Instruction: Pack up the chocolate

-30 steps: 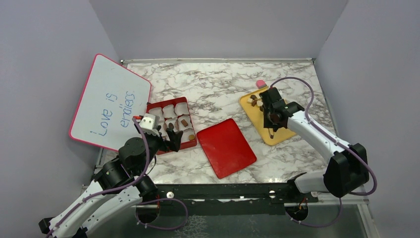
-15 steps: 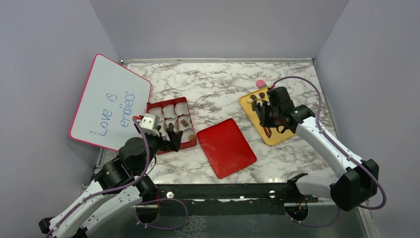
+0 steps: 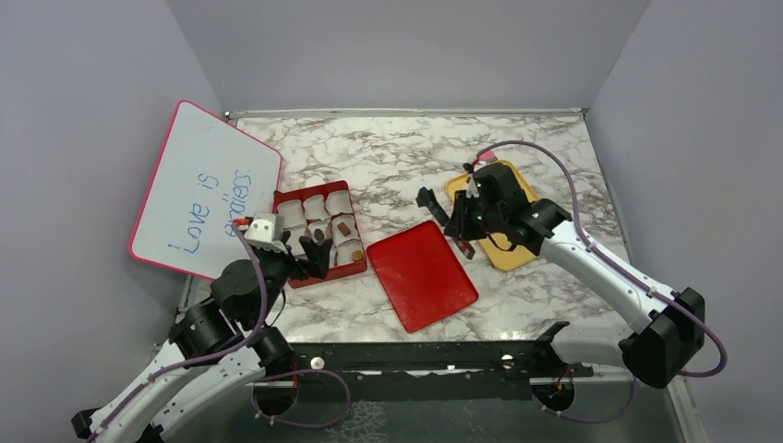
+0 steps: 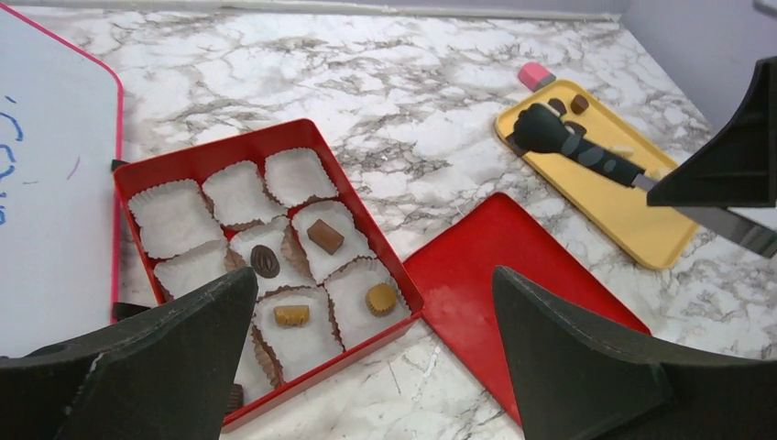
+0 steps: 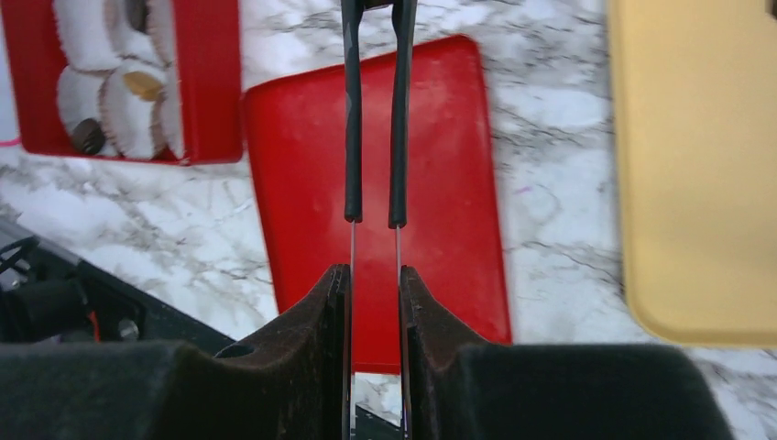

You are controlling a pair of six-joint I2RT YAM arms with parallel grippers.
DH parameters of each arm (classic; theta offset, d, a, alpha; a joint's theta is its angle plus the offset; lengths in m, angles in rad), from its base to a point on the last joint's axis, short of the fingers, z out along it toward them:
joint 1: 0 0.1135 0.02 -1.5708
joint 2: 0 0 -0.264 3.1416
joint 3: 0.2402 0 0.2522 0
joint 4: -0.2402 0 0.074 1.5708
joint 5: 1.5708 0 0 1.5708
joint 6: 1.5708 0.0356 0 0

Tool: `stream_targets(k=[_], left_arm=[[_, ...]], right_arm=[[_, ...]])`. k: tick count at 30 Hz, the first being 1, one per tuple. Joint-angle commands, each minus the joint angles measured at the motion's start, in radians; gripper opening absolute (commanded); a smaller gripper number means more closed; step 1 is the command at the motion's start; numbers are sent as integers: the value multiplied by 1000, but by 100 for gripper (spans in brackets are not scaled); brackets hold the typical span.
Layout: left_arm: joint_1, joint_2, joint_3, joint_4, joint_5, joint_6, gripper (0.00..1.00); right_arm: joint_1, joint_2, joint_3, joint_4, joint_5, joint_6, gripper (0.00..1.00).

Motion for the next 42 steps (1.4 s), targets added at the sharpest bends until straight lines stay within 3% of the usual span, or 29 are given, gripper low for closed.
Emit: stream_targets(k=[1,10,21,33,42], left_arm=[[6,-39,68,13,-76,0,99],[6,-99,139,3,-73,-23,99],[5,-120,185,-29,-52,-67,99],[5,-170,183,-62,-75,-57,99],[6,-198,178,-69,-83,-59,99]], right_arm=[[103,58,67,110,-44,53,21],[274,206,158,246,-39,108,22],[427,477,377,292,-12,126,22],[476,765,597,299,-25,135,23],[483,873,670,288,-64,146,24]])
